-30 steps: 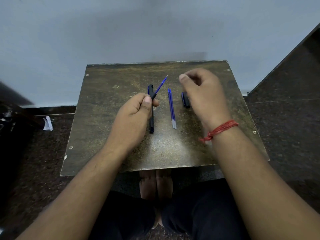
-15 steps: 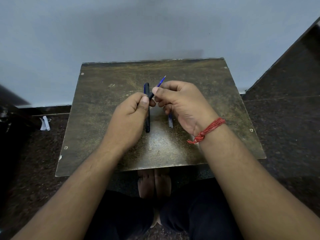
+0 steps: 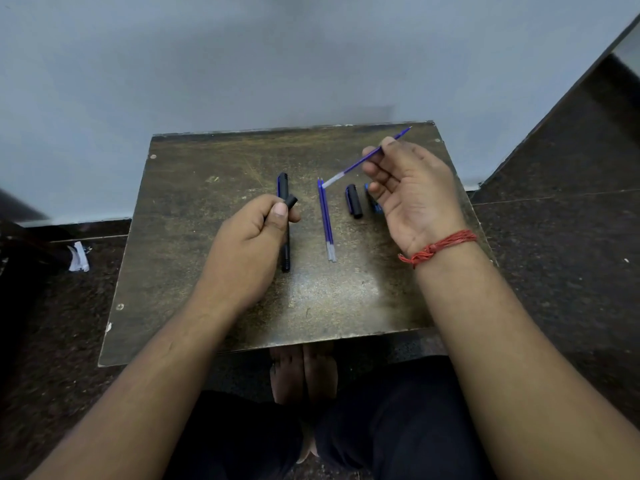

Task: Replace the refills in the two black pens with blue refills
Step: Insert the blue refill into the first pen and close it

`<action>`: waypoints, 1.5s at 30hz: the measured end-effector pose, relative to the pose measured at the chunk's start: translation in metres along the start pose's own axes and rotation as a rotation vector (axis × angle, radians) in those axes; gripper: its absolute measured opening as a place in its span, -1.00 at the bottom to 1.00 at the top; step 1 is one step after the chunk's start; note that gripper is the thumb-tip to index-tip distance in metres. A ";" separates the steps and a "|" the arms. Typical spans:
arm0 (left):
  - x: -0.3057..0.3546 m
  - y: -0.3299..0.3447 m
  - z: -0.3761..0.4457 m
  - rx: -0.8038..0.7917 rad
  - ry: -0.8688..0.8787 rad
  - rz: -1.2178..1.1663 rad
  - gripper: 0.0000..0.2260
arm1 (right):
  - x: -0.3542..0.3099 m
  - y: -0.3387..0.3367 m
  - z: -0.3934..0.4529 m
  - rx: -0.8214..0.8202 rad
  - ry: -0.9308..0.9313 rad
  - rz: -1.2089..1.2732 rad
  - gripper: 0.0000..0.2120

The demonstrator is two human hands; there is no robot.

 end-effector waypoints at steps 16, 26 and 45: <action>-0.001 -0.003 -0.001 0.006 -0.022 -0.013 -0.70 | -0.023 -0.038 0.008 0.303 -0.241 -1.315 -0.89; 0.000 -0.003 -0.003 0.006 -0.041 -0.028 -0.70 | -0.013 -0.029 0.013 0.272 -0.298 -1.601 -0.93; -0.001 -0.005 -0.003 0.012 -0.050 -0.023 -0.71 | -0.030 -0.015 0.001 0.287 -0.371 -1.522 -0.91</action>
Point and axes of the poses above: each hand's wrist, its own z-axis towards the middle knuckle, its own y-axis out of the palm, x = y × z, the point moved 9 cm from there along z, towards the middle knuckle, and after that the axes turned 12 degrees about -z, right-handed, at the moved point
